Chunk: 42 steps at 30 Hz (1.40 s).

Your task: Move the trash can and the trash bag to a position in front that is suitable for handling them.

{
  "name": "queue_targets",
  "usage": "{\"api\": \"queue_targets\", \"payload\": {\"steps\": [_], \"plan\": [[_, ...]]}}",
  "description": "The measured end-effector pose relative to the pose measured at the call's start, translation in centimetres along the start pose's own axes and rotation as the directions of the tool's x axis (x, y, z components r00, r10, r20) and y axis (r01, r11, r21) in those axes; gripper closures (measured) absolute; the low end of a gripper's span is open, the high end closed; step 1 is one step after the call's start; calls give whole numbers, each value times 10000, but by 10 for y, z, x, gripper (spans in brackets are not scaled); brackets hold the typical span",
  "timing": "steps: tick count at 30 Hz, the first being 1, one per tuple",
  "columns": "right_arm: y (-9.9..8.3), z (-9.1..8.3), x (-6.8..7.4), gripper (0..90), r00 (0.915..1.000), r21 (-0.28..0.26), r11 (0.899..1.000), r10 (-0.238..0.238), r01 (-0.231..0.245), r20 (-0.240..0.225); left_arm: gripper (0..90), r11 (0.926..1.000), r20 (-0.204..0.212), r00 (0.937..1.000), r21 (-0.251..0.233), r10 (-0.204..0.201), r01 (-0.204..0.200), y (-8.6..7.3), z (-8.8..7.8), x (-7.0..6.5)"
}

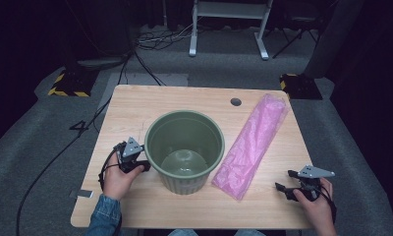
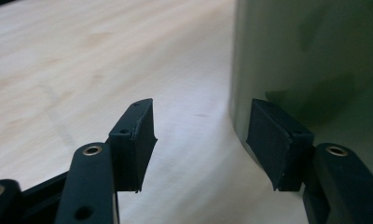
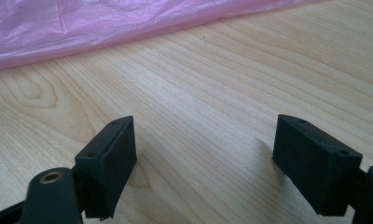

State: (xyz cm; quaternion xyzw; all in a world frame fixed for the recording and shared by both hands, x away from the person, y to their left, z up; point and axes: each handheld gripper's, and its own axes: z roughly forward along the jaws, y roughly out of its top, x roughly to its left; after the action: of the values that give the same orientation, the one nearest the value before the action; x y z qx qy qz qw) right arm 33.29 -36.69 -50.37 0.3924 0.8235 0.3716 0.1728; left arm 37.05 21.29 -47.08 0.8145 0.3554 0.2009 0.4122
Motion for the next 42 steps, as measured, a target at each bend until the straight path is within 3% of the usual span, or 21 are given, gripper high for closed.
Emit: {"api": "queue_targets", "payload": {"steps": [3, 6, 8, 10, 14, 18, 20, 22, 23, 24, 27, 29, 31, 38, 41, 42], "plan": [[0, 0, 0, 215, 10000, -2, 10000, 32, -32, 29, 393, 9989, 397, 9983, 169, 426, -433, 1, -1, -17], [1, 1, 2, 214, 9992, -69, 9993, 377, -377, 109, 351, 9963, 790, 9940, 352, 761, -790, 2, 1, -32], [4, 3, 3, 222, 9973, -90, 9972, 736, -736, -52, 344, 9941, 1044, 9903, 477, 921, -975, 3, 2, -40], [12, 5, 8, 213, 9966, -266, 9964, 792, -799, -243, 325, 9925, 1162, 9875, 485, 1062, -1125, 4, 3, -45], [30, 10, 21, 216, 9985, -544, 9979, 335, -358, -433, 308, 9936, 1276, 9868, 403, 996, -1055, 2, 3, -47], [46, 19, 35, 218, 9976, -744, 9972, -167, 116, -677, 302, 9963, 1005, 9925, 427, 693, -739, -3, -1, -39], [58, 36, 53, 219, 9879, -608, 9952, -834, 760, -1310, 299, 9973, 915, 9943, 432, 546, -587, -5, -3, -35], [62, 46, 63, 226, 9804, -342, 9919, -1262, 1224, -1512, 297, 9977, 722, 9963, 459, 473, -507, -7, -7, -29], [62, 46, 63, 226, 9804, -342, 9919, -1262, 1224, -1512, 297, 9977, 722, 9963, 459, 473, -507, -7, -7, -29], [62, 51, 68, 233, 9744, -113, 9880, -1537, 1540, -1643, 295, 9981, 688, 9967, 407, 439, -468, -8, -8, -27], [58, 51, 68, 237, 9726, 148, 9855, -1645, 1692, -1646, 289, 9990, 718, 9969, 288, 312, -333, -8, -10, -21], [45, 44, 60, 234, 9764, 458, 9866, -1477, 1567, -1577, 279, 9993, 654, 9975, 236, 281, -297, -6, -10, -16], [42, 41, 57, 236, 9771, 378, 9881, -1416, 1493, -1587, 279, 9996, 533, 9983, 147, 218, -226, -3, -8, -12], [12, -1, 29, 237, 9819, 986, 9848, -1287, 1430, -1392, 279, 10000, 472, 9989, -27, -38, 39, 5, 0, -6], [2, -22, 13, 263, 9890, 1656, 9800, -921, 1106, -1156, 295, 9978, 328, 9980, -354, -549, 561, 7, 5, -4], [2, -26, 10, 281, 9904, 1590, 9831, -724, 908, -1179, 296, 9961, 113, 9967, -355, -799, 802, 7, 7, -2]]}}
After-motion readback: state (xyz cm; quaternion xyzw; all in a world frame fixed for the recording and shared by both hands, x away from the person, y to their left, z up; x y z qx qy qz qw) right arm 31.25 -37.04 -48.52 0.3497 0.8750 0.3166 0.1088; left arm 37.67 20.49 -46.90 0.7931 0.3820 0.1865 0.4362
